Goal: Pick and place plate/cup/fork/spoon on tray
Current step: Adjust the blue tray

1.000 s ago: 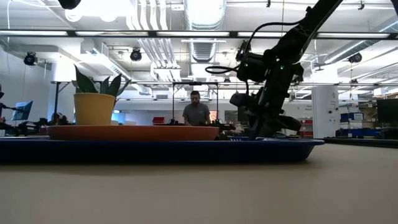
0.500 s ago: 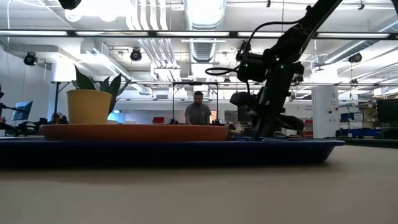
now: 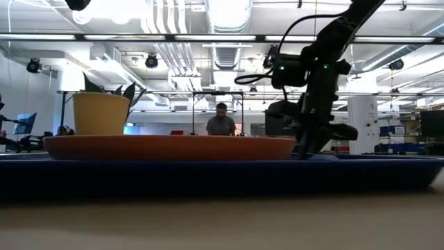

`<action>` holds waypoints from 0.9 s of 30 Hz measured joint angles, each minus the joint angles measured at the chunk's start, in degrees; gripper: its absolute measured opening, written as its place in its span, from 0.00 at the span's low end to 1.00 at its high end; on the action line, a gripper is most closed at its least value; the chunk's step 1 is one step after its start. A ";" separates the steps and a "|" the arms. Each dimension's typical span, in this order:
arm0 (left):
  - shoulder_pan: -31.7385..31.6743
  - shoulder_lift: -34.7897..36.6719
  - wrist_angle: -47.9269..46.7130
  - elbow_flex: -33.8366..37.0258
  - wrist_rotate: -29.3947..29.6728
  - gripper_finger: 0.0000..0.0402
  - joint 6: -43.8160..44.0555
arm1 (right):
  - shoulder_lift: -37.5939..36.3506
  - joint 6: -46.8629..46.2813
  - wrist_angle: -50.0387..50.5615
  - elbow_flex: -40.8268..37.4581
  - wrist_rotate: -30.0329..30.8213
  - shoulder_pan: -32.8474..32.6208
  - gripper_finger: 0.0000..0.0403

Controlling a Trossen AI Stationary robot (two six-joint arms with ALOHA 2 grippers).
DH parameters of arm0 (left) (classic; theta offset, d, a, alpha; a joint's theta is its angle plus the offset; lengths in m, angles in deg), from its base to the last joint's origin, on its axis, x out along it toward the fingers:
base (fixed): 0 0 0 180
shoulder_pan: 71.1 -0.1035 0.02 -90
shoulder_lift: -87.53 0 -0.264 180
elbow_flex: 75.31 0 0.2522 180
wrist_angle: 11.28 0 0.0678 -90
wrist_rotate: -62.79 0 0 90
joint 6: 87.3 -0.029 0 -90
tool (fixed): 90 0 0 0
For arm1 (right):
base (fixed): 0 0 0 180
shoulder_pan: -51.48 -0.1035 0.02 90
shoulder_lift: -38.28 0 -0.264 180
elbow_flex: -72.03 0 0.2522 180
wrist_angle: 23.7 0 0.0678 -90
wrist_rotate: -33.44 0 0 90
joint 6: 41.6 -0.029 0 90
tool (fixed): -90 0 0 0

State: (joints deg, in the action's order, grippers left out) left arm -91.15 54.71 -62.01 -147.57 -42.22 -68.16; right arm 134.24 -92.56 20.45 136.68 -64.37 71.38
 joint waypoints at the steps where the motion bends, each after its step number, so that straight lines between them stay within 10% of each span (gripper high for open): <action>1: 0.00 0.00 0.00 0.00 0.02 0.37 0.00 | 0.00 -1.05 0.10 -0.72 0.63 -0.27 0.10; 27: 0.00 1.15 -6.57 0.96 0.00 0.37 0.00 | -0.26 -17.24 0.45 -6.34 9.91 -5.16 0.11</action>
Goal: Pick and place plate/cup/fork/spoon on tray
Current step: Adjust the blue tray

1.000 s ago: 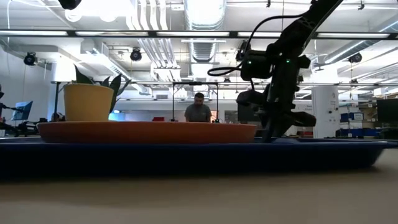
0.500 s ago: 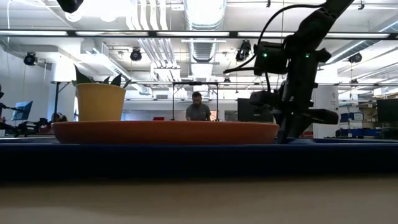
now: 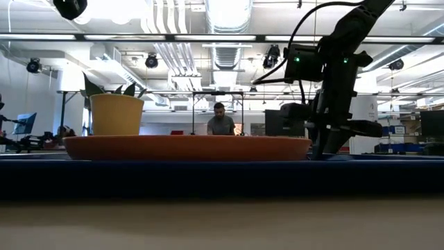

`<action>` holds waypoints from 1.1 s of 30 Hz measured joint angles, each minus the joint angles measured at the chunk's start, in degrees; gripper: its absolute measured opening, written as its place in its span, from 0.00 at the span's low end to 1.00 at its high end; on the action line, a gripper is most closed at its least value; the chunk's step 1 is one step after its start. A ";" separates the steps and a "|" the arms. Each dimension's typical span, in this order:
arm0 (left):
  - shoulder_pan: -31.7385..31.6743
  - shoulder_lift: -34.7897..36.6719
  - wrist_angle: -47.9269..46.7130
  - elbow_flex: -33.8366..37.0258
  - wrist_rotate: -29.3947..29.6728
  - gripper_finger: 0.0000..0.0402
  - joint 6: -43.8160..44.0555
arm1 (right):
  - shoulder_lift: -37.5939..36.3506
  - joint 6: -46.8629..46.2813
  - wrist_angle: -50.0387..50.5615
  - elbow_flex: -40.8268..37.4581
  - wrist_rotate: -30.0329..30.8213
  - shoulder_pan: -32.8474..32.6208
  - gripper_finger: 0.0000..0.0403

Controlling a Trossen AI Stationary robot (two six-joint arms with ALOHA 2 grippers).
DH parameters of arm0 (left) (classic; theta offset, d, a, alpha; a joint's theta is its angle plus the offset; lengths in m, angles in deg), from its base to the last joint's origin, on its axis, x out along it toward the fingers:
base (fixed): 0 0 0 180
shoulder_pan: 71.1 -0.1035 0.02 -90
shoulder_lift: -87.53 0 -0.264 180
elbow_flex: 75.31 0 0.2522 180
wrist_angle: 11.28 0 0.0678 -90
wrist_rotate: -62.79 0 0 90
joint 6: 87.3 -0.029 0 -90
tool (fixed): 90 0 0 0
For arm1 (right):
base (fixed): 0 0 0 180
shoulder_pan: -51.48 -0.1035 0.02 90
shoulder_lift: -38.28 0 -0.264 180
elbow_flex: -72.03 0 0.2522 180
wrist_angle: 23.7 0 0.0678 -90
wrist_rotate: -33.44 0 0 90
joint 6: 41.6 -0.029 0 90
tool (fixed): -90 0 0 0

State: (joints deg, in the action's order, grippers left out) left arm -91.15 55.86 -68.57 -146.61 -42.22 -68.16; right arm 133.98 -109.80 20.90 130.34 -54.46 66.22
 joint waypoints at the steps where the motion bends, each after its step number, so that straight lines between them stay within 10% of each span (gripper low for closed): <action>1: 0.00 0.16 -0.05 0.00 -0.01 0.37 0.00 | 0.00 -0.03 0.07 0.00 -0.07 0.21 0.11; 33: 0.00 2.11 -0.49 0.00 -0.04 0.37 -0.06 | -6.50 -2.07 14.82 -1.36 2.62 1.42 0.12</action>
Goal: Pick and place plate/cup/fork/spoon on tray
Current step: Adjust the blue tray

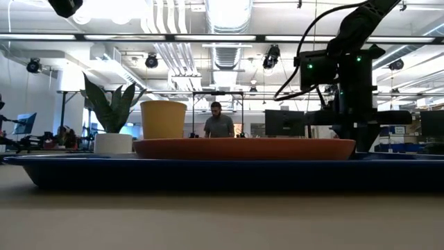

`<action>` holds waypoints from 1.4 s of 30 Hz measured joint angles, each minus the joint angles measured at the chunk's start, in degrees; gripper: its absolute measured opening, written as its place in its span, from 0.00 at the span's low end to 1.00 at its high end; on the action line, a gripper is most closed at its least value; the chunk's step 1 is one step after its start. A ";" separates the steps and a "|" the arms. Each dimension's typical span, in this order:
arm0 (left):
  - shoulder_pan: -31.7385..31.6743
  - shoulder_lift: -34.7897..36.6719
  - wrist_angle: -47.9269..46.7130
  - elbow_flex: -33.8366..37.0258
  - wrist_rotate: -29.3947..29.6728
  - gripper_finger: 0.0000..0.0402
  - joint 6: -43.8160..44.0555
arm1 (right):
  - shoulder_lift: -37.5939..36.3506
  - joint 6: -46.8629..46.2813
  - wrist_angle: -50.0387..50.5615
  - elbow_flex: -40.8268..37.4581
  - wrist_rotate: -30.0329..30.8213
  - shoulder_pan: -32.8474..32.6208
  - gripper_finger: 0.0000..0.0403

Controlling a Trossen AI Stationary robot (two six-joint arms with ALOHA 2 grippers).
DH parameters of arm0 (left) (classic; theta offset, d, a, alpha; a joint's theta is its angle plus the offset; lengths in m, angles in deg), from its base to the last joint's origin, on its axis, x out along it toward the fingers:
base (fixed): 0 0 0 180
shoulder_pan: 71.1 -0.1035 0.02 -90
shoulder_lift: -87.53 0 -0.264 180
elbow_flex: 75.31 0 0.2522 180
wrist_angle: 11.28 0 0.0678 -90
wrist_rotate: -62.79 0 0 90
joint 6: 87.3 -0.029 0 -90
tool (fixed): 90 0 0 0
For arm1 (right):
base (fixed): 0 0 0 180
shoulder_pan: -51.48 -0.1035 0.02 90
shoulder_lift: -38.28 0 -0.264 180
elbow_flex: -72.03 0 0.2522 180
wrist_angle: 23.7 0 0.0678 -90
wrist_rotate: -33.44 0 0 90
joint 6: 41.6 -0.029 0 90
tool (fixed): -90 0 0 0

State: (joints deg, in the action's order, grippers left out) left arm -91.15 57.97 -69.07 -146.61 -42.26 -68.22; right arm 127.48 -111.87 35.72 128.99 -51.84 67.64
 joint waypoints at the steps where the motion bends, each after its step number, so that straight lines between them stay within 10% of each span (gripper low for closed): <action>1: 0.00 -0.02 0.00 0.00 0.00 0.37 0.01 | -0.08 0.01 -0.07 0.00 -0.01 0.00 0.13; 15: 0.00 -0.58 0.02 0.00 0.02 0.37 0.01 | -13.05 2.22 0.76 0.35 9.46 0.02 0.31; 28: 0.00 -4.50 0.04 -0.02 1.04 0.37 -0.50 | -28.75 7.71 -1.74 0.46 10.97 -0.03 0.22; 42: 0.00 -12.08 -7.95 0.06 19.96 0.17 -1.55 | -34.47 20.91 -13.61 0.60 8.38 -1.28 0.02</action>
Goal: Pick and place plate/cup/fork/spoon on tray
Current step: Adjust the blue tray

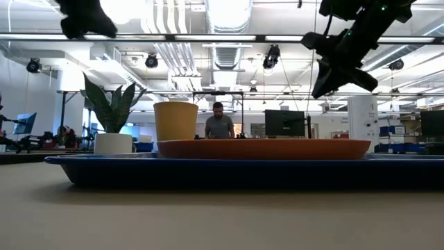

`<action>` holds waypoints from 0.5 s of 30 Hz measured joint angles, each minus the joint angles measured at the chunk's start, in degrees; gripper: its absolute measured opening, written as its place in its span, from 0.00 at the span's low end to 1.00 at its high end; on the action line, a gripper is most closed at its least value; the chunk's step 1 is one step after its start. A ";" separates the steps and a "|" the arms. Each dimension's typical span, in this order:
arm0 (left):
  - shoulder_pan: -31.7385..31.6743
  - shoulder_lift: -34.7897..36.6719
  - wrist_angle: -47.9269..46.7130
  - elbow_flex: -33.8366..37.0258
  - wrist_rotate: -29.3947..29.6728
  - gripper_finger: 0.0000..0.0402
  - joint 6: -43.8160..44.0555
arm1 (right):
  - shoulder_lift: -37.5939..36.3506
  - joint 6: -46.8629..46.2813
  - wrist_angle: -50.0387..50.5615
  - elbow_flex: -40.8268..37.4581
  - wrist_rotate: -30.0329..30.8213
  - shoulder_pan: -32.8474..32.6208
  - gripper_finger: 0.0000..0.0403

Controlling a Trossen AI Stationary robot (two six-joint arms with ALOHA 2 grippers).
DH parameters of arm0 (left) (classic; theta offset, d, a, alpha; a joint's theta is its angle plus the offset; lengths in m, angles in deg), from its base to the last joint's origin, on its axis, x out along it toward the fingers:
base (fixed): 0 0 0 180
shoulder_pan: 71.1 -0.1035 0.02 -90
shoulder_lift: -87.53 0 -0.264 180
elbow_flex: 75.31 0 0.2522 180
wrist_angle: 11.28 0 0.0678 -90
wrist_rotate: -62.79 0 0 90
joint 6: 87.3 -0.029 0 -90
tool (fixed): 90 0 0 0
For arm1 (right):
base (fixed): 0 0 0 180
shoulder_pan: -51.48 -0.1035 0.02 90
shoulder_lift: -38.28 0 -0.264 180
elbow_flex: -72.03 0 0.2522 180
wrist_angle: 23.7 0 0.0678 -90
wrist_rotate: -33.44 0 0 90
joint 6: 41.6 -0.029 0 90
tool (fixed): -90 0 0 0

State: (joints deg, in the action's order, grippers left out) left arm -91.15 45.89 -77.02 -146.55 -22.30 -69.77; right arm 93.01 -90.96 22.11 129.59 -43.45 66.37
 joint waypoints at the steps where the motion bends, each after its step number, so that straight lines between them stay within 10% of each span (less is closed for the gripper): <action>1: 0.00 -0.88 -0.16 0.38 0.38 0.12 0.26 | -0.13 0.48 0.01 0.01 0.00 0.01 0.02; 15: 0.00 -13.67 10.27 12.63 1.43 0.02 8.72 | -0.63 2.97 -1.23 0.01 -1.71 0.01 0.02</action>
State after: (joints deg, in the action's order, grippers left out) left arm -91.15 32.22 -66.76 -133.92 -20.87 -61.05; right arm 92.37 -87.99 20.88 129.60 -45.16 66.37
